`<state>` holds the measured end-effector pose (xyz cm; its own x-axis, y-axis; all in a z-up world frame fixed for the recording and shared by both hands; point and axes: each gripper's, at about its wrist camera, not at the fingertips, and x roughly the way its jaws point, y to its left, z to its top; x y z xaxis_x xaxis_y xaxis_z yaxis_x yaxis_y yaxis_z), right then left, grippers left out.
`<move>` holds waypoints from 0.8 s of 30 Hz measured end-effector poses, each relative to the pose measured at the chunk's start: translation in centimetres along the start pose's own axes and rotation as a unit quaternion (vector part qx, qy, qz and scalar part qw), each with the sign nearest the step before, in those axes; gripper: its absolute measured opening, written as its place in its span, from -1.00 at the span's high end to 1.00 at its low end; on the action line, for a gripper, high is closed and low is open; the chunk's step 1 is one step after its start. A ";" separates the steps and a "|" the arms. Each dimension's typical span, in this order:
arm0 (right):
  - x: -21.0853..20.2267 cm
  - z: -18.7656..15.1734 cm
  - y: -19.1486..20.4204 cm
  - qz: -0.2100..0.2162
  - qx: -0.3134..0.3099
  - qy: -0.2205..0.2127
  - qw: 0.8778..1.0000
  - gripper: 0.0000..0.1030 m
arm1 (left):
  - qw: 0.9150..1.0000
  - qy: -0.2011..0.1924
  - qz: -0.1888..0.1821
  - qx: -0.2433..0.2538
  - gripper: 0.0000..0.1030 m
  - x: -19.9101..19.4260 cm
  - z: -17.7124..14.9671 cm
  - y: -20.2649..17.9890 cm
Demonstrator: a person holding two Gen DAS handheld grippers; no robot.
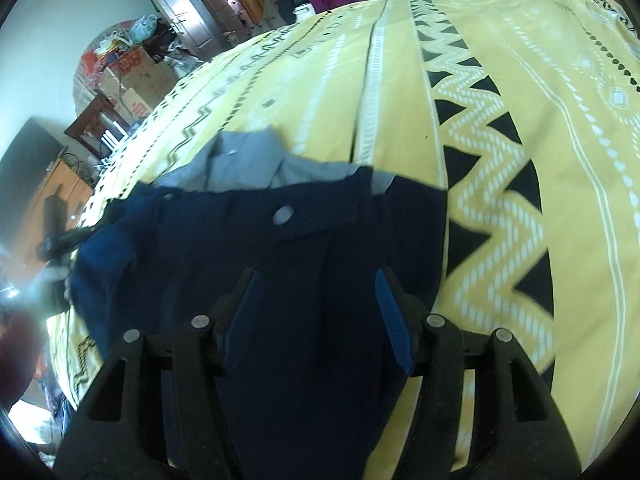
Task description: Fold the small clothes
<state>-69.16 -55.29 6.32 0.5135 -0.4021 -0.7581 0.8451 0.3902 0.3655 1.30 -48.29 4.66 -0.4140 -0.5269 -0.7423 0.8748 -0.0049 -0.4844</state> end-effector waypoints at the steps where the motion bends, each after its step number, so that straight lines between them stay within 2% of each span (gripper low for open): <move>1: 0.3 0.3 -0.1 -0.004 0.001 0.001 1.000 -0.14 | 1.000 0.003 -0.002 0.006 0.39 0.2 -0.1 -0.1; 5: 2.0 1.2 -0.7 -0.016 -0.004 0.002 1.000 -0.16 | 0.999 0.012 -0.010 0.028 0.21 0.5 0.1 -0.5; 7: 3.2 1.6 -1.0 -0.022 -0.006 0.009 1.000 -0.28 | 0.999 0.013 -0.014 0.035 0.07 0.5 0.2 -0.9; 9: 4.1 2.0 -1.0 -0.017 -0.006 0.018 1.000 -0.28 | 0.999 0.016 -0.021 0.036 -0.01 0.6 0.2 -1.0; 12: 5.1 2.6 -0.7 -0.007 -0.012 0.027 1.000 -0.29 | 0.999 0.022 -0.025 0.038 -0.05 0.8 0.4 -1.1; 14: 5.7 3.0 -0.4 -0.001 -0.015 0.035 0.999 -0.12 | 0.999 0.020 -0.025 0.043 -0.04 0.6 0.7 -1.2; 15: 5.8 3.1 -0.3 -0.014 -0.020 0.036 0.999 0.13 | 0.998 0.020 -0.026 0.045 0.01 0.5 0.7 -1.3; 16: 5.8 3.2 -0.3 -0.025 -0.021 0.038 0.999 0.48 | 0.998 0.022 -0.025 0.048 0.10 0.6 0.9 -1.4; 17: 5.5 3.3 -0.6 -0.031 -0.013 0.035 0.999 0.70 | 0.998 0.025 -0.018 0.054 0.20 0.6 1.0 -1.5; 18: 4.7 3.4 -1.0 -0.018 0.001 0.024 1.000 0.74 | 0.998 0.031 -0.010 0.057 0.42 0.8 1.1 -1.8; 20: 2.0 3.6 -0.5 -0.002 -0.001 -0.012 1.000 0.77 | 0.998 0.028 -0.014 0.060 0.52 0.6 1.5 -2.2; 21: 0.6 3.7 0.0 0.005 -0.007 -0.028 1.000 0.78 | 0.998 0.017 -0.019 0.066 0.65 0.1 1.9 -2.7; 22: -0.9 3.8 0.4 0.014 -0.012 -0.047 0.999 0.79 | 0.997 0.004 -0.024 0.070 0.72 -0.5 2.2 -3.3; 24: -3.3 3.9 0.7 0.023 -0.018 -0.080 0.996 0.80 | 0.995 -0.038 -0.047 0.080 0.72 -2.6 3.3 -4.6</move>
<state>-69.68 -56.90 11.19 0.5704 -0.5097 -0.6441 0.8163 0.4388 0.3757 -0.82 -49.67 10.32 -0.4814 -0.5810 -0.6563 0.8643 -0.1897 -0.4659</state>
